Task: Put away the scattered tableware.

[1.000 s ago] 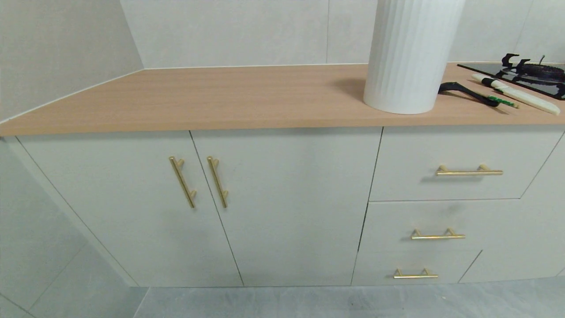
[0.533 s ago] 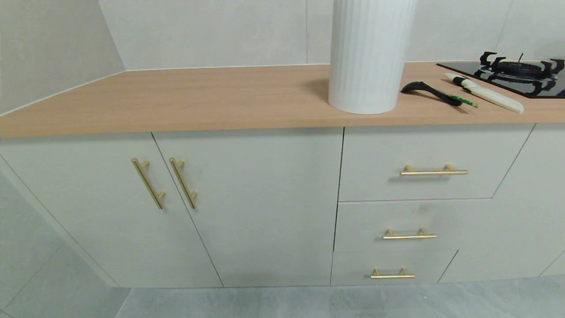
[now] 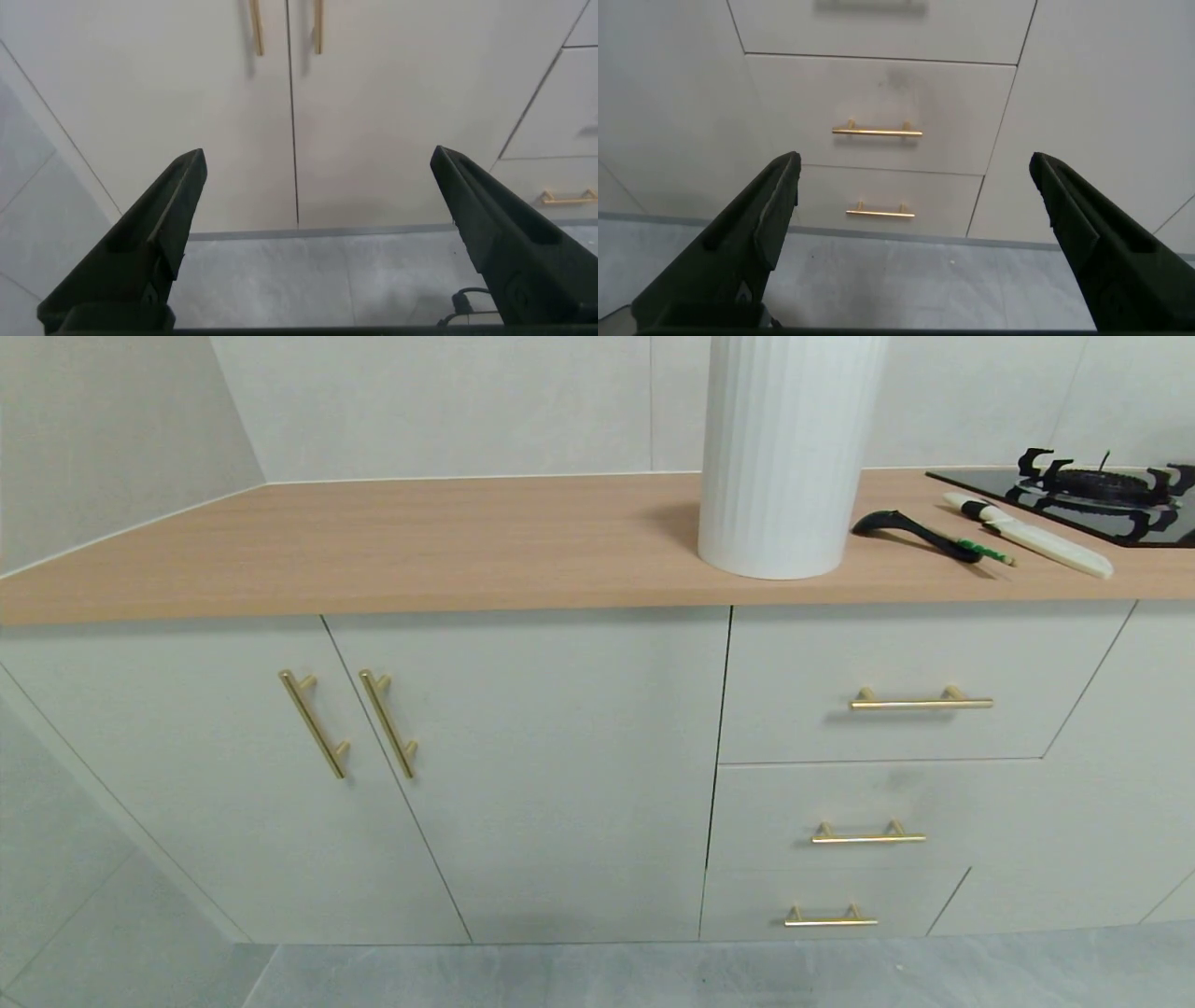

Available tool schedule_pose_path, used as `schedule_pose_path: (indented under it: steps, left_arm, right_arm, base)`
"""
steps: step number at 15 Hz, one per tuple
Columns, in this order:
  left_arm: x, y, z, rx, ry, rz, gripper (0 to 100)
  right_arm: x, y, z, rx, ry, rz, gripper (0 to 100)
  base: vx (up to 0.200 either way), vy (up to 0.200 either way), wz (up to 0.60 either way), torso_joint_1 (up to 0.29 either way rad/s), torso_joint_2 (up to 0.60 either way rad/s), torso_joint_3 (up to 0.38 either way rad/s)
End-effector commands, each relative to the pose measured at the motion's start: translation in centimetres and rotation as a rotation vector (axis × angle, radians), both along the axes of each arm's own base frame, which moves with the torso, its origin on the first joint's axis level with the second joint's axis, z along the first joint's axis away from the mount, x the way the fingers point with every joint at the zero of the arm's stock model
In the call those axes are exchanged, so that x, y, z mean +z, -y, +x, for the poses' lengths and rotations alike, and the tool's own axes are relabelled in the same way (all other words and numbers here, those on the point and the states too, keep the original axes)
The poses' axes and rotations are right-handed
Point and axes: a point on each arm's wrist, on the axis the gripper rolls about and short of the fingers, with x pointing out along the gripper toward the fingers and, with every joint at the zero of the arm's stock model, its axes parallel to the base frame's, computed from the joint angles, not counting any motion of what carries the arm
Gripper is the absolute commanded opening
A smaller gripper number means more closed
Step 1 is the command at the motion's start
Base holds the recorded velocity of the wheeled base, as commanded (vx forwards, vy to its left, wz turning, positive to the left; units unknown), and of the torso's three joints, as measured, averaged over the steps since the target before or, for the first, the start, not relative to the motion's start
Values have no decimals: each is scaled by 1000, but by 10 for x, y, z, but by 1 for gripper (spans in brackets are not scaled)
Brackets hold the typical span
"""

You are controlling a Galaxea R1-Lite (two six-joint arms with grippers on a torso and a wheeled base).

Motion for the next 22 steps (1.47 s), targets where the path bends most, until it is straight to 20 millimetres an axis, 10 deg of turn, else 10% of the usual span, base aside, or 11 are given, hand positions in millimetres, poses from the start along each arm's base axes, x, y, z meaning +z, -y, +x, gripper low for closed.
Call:
schedule_pose_path:
  steps: [1, 8, 12, 22]
  left_arm:
    - [0, 0, 0, 0, -1, 0, 100]
    - [0, 0, 0, 0, -1, 0, 100]
    - [0, 0, 0, 0, -1, 0, 100]
    - [0, 0, 0, 0, -1, 0, 100]
  right_arm:
    - [0, 0, 0, 0, -1, 0, 100]
    - [1, 0, 0, 4, 2, -6, 100]
    - [42, -1, -9, 56, 114, 15, 100]
    - [78, -12, 112, 236, -547, 12, 100]
  base:
    - [0, 0, 0, 0, 0, 0]
    - [0, 0, 0, 0, 0, 0]
    - [0, 0, 0, 0, 0, 0]
    - [0, 0, 0, 0, 0, 0]
